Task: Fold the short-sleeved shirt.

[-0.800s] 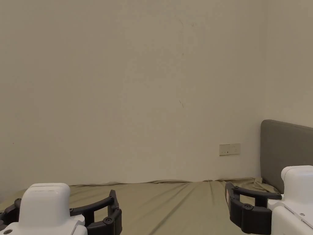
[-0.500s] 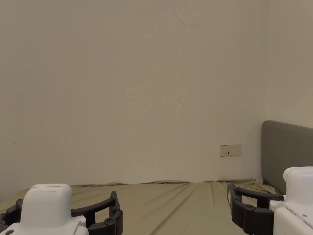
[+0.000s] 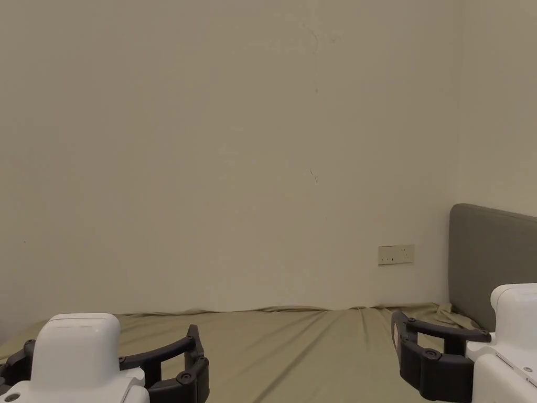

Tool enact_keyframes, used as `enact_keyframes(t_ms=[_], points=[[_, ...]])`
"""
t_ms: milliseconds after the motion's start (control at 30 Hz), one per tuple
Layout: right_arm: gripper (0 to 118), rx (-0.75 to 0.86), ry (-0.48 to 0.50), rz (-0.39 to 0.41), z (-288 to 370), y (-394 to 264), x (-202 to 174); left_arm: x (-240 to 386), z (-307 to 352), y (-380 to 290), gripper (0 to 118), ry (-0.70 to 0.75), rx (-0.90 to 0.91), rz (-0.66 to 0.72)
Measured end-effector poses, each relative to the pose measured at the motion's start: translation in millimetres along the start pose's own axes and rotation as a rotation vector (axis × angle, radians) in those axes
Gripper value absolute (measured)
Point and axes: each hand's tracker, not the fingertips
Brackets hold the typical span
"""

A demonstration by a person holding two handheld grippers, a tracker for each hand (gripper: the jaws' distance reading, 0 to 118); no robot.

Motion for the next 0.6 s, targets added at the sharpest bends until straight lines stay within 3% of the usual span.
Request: enact_keyframes(t_ms=[600], points=[[118, 0.002, -0.008, 0.003, 2.3, -0.8, 0.5, 0.3, 0.5, -1.3, 118, -0.003, -0.014, 0.007]])
